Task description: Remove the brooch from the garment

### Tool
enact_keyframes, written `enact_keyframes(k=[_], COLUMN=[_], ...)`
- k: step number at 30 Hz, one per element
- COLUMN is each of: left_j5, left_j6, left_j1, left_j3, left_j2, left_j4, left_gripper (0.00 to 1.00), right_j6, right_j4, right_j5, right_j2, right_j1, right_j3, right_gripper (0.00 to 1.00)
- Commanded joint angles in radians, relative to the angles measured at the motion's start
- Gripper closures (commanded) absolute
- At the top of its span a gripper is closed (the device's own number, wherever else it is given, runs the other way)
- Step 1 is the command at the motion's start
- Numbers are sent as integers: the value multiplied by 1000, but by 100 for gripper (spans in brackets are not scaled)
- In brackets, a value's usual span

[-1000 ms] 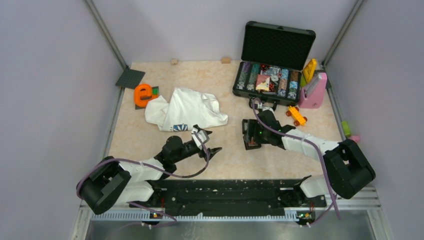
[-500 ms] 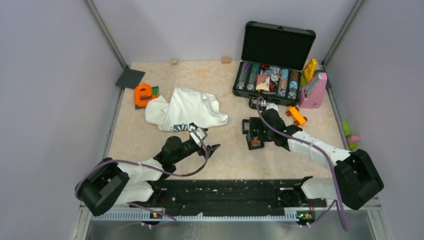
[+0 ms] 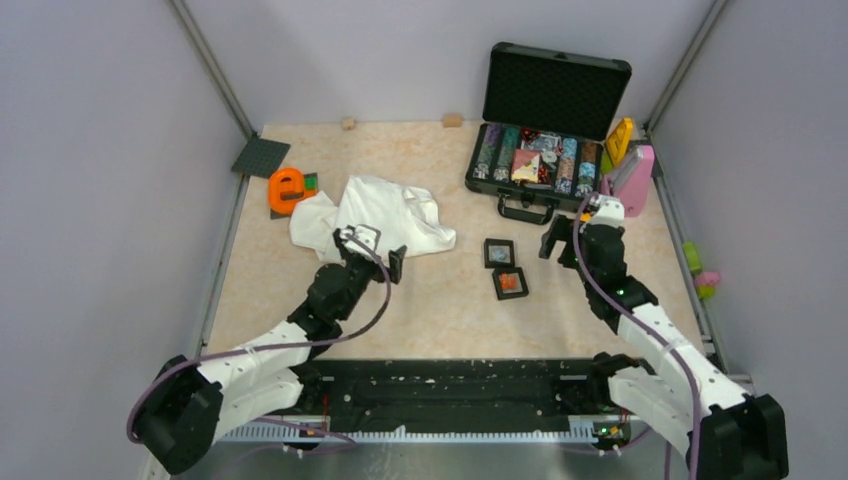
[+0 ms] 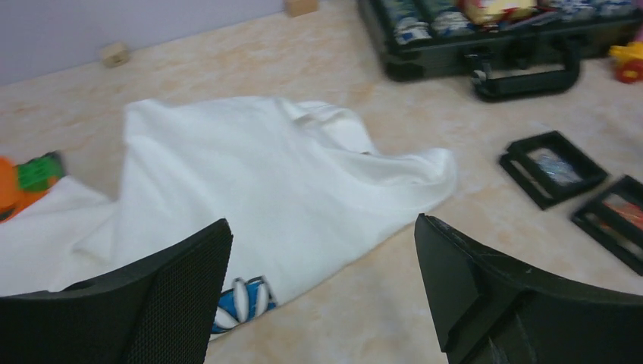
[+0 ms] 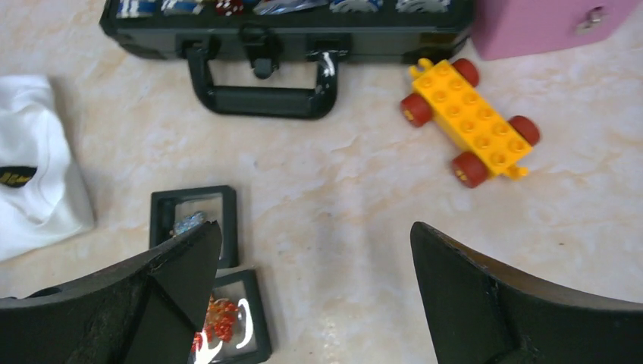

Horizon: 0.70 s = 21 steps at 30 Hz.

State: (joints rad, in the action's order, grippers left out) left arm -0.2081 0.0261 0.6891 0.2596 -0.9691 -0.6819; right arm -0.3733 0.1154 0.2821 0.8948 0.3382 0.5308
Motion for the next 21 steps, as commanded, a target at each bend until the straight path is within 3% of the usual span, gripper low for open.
enact_keyframes(k=[1,4,7,13,17,21], left_j5=[-86,-19,-55,-63,-3,20], left_j6=[-94,-158,-135,-89,-52,-48], left_j1=[-188,-390,-495,-620,-659,-676], left_j3=[10,-29,-33,-43,-71,-39], left_j2=[53,66,40,-152,-309,-369], left_j4=[62,-2,-34,-201,-424,-428], left_gripper=[6,7,6,7,10,9], right_j6=[69,101,152,349,406,422], right_j4=[-229,-329,-478,-993,-1107,-1205], right_j5=[23,10,53,10,57,62], right_j2=[-113,-105,-52,90,237,355], right_j1=[-101,-147,-148,-148,-151,-163], right_j3=[-101,-157,-217,-394,-381,-379], right_gripper=[4,4,5,12,9,8])
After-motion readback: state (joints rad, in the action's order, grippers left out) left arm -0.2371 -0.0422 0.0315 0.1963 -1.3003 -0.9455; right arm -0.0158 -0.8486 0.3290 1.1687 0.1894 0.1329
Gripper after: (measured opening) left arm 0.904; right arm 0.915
